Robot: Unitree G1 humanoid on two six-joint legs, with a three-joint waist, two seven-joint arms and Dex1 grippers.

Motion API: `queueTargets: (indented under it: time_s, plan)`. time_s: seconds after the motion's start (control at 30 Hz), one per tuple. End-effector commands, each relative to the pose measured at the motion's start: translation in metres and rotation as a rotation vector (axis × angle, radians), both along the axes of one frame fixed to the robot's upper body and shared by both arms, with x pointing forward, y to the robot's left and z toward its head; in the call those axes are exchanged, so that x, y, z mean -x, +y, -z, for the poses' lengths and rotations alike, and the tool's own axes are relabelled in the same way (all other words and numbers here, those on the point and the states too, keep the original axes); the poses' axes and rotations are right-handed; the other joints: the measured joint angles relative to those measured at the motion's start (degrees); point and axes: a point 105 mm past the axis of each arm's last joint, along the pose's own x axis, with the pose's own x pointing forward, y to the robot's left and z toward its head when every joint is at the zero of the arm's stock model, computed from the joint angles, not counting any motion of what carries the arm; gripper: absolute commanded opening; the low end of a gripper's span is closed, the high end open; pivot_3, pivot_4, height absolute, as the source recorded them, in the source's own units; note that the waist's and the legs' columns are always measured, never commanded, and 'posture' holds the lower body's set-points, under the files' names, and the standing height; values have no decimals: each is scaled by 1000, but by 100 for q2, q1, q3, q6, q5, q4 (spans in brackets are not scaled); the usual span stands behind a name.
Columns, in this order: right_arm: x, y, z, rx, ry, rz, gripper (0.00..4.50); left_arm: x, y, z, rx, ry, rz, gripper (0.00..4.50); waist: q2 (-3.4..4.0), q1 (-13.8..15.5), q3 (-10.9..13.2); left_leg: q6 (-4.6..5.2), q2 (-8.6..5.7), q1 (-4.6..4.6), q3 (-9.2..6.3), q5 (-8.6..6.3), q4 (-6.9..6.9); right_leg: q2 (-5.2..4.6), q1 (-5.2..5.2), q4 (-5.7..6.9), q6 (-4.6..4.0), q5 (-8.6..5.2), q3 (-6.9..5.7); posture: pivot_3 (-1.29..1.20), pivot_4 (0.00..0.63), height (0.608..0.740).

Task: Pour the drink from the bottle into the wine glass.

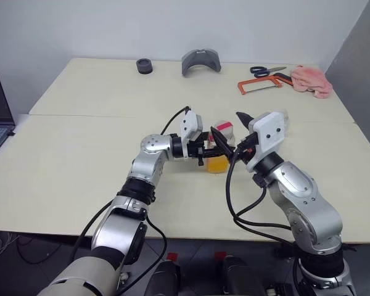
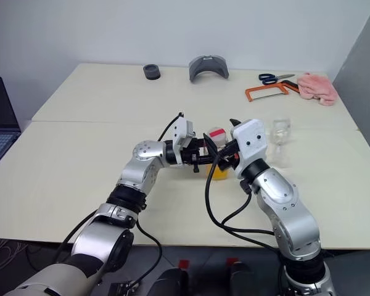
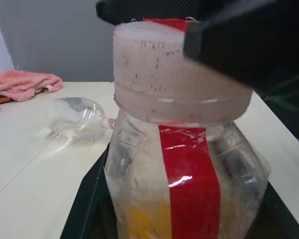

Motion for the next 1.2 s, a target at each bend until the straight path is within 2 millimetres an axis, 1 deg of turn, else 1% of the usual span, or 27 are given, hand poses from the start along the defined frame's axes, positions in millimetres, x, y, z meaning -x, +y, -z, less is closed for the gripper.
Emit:
queueTargets:
  time_s: [0.03,0.17,0.2,0.33,0.4,0.47,0.5,0.53,0.63,0.67,0.73,0.8,0.87,0.9,0.93,1.0,1.07,1.2]
  plan:
    - [5,4,-5,5,-34,-19,3372,1,-3,-19,30,-70,14,1715,0,-2,0,0,0,0,0,0,0,0,0,0,0,0,0,0,150,740]
    - [4,4,-9,-15,-51,-18,1931,1,-2,-19,29,-71,12,1715,0,-2,0,2,0,0,-1,-1,0,0,0,0,0,0,0,0,150,740]
    - [4,4,-9,-18,-50,-21,1849,1,-2,-19,28,-71,12,1715,0,-2,0,3,0,0,-1,-2,0,1,0,0,0,0,0,0,150,740]
    - [6,7,-8,-23,-50,-45,1851,1,-2,-18,24,-71,13,1714,0,-2,0,2,0,0,-1,-1,0,0,0,0,0,0,0,0,150,740]
    - [10,11,-8,-16,-53,-101,1851,2,-1,-17,20,-69,18,1713,0,-2,0,3,0,0,-1,-2,0,0,0,0,0,0,0,0,150,740]
    - [25,22,-8,62,-64,-340,1851,5,1,-15,-9,-60,56,1713,0,-2,0,3,0,0,0,-2,0,0,0,0,0,0,0,0,150,740]
    - [29,23,-7,137,-64,-463,1851,6,1,-15,-19,-57,69,1713,0,-2,0,3,-2,-1,3,-2,1,0,0,-1,0,0,0,0,150,740]
    - [31,21,-7,187,-61,-541,1851,8,2,-14,-36,-57,91,1712,0,-2,1,5,-3,-1,8,-3,4,-1,3,-3,0,0,0,0,150,740]
    - [26,13,-11,347,-41,-706,1851,10,5,-14,-76,-62,135,1692,0,-20,1,8,-5,3,18,-4,4,6,7,-5,0,0,-3,0,150,740]
    - [22,10,-16,390,-5,-773,1851,10,6,-15,-86,-68,141,1690,0,-29,1,9,-4,5,20,-4,-1,8,6,-5,0,0,-2,0,150,740]
    - [20,8,-25,395,62,-858,1851,9,7,-18,-85,-77,137,1689,2,-62,3,9,1,3,18,-4,-1,16,2,-4,-1,0,-5,0,150,740]
    - [21,7,-26,389,95,-882,1851,8,6,-20,-68,-80,124,1689,2,-62,3,9,5,3,12,-4,0,15,4,-2,-4,-1,-11,0,150,740]
    - [18,5,-27,367,96,-850,1851,7,6,-21,-52,-78,112,1689,1,-59,3,9,5,3,8,-3,-4,9,4,-1,-4,-1,-10,0,150,740]
    - [17,4,-28,353,92,-832,2580,8,6,-20,-46,-76,107,1689,1,-61,3,8,7,-1,8,-3,-4,3,1,-2,-4,-1,-8,0,150,740]
    - [15,2,-29,345,83,-810,2762,8,7,-20,-40,-74,100,1688,1,-65,3,8,7,-4,8,-3,-4,1,-2,-3,-4,-1,-5,0,150,740]
    - [14,-1,-31,309,65,-760,3552,8,7,-19,-31,-70,88,1688,1,-62,3,7,9,-4,2,-2,-3,-9,-2,-2,-4,-1,-2,0,150,740]
    - [18,-5,-33,279,54,-723,4266,8,7,-18,-23,-66,79,1688,1,-41,3,7,10,-4,-3,-2,-1,-14,-2,-1,-4,-1,-2,0,150,740]
    - [23,-11,-35,220,10,-603,4279,9,7,-16,-15,-59,72,1686,1,3,3,7,8,-7,-8,-2,2,-16,-2,-1,-3,-1,-2,0,150,740]
